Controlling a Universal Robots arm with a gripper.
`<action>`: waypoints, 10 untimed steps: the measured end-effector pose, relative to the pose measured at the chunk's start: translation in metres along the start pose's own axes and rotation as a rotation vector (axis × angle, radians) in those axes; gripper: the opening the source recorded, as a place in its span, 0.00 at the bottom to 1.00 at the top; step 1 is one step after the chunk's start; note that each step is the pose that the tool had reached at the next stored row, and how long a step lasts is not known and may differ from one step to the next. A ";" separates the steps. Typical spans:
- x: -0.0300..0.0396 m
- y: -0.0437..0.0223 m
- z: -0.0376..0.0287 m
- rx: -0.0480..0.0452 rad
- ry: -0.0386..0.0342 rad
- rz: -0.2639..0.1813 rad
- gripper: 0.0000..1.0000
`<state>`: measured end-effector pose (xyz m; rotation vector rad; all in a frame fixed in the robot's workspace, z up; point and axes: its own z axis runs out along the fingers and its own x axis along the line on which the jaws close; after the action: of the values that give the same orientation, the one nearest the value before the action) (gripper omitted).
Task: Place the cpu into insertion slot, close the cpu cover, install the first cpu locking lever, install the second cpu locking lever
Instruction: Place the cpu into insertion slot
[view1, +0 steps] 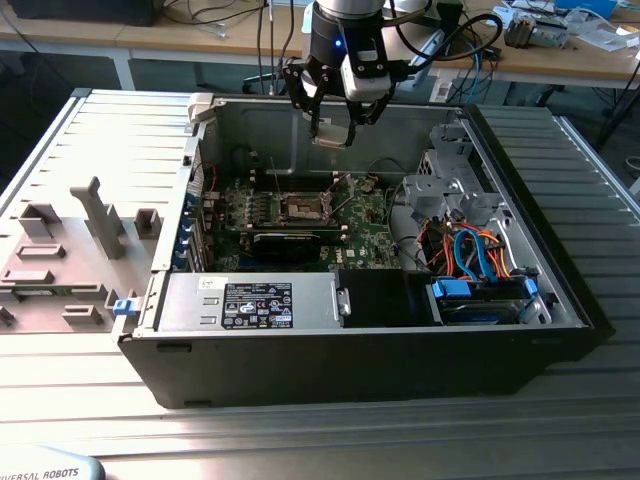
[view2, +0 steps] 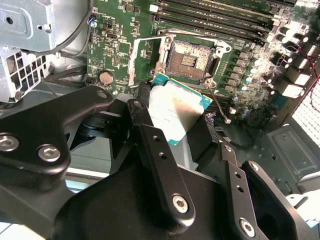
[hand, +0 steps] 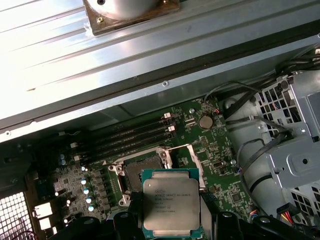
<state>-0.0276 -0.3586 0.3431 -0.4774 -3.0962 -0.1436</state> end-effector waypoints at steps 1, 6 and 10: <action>0.0000 0.0000 0.0000 0.0000 0.0000 0.000 0.54; 0.0000 0.0000 0.0000 -0.0001 -0.0003 0.003 0.54; 0.0000 0.0000 0.0000 -0.0001 -0.0005 0.005 0.54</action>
<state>-0.0276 -0.3586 0.3431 -0.4856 -3.0952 -0.1437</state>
